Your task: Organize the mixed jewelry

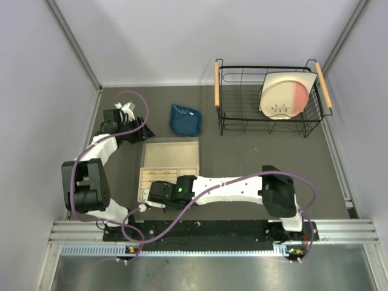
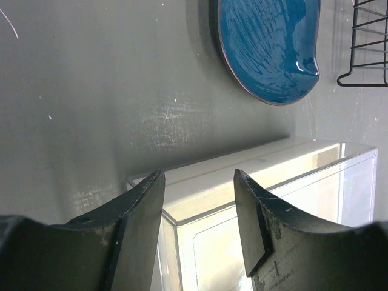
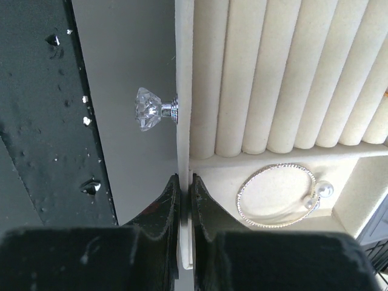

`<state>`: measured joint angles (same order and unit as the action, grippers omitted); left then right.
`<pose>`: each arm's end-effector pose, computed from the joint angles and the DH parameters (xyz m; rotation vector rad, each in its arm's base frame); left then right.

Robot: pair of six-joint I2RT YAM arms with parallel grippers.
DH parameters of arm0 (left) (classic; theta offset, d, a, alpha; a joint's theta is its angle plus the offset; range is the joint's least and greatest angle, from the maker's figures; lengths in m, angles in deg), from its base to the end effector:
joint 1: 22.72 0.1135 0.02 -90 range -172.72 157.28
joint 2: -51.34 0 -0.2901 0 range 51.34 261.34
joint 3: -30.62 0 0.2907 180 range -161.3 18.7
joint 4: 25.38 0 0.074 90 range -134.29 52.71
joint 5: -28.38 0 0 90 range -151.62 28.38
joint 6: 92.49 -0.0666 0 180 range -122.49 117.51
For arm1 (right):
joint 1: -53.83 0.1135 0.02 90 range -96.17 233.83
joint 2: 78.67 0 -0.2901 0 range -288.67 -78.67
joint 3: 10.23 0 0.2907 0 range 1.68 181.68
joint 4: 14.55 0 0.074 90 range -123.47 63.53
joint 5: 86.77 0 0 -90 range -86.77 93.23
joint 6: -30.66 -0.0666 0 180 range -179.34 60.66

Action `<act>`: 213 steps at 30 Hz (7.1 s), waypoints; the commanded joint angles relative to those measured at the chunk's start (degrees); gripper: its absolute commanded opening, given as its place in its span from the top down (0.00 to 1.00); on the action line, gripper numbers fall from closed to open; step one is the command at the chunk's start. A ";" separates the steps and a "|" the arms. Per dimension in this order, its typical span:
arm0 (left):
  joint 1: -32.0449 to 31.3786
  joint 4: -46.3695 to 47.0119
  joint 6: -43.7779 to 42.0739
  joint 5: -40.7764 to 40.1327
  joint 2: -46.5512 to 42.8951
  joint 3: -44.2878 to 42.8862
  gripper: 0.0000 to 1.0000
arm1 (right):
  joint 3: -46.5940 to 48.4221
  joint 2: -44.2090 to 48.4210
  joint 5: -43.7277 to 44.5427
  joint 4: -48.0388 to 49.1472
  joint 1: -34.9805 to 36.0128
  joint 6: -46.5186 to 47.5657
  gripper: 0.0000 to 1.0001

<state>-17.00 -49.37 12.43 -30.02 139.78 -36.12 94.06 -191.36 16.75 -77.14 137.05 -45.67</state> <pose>0.3751 0.0025 0.2025 -0.1525 2.3283 -0.7295 0.0703 0.4596 0.2075 -2.0117 1.8558 -0.0051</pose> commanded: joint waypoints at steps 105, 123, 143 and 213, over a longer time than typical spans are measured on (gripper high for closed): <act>-1.50 -0.23 -2.00 1.45 0.50 -1.33 0.40 | 4.47 2.38 1.60 -0.12 -4.38 -1.10 1.00; -1.50 -0.32 -2.17 1.80 0.94 -1.16 0.40 | 3.78 2.56 -0.60 -0.04 -5.61 -1.72 1.00; -1.41 -0.32 -2.17 1.72 1.21 -1.42 0.40 | 0.88 4.23 -0.77 0.93 -5.61 -1.72 1.00; -1.58 -0.76 -2.61 2.77 1.82 -1.77 0.35 | 0.79 1.85 -0.86 1.10 -6.40 -0.75 1.00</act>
<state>-17.94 -47.60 11.05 -29.33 140.89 -36.80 93.93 -190.79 12.99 -78.71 132.72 -44.49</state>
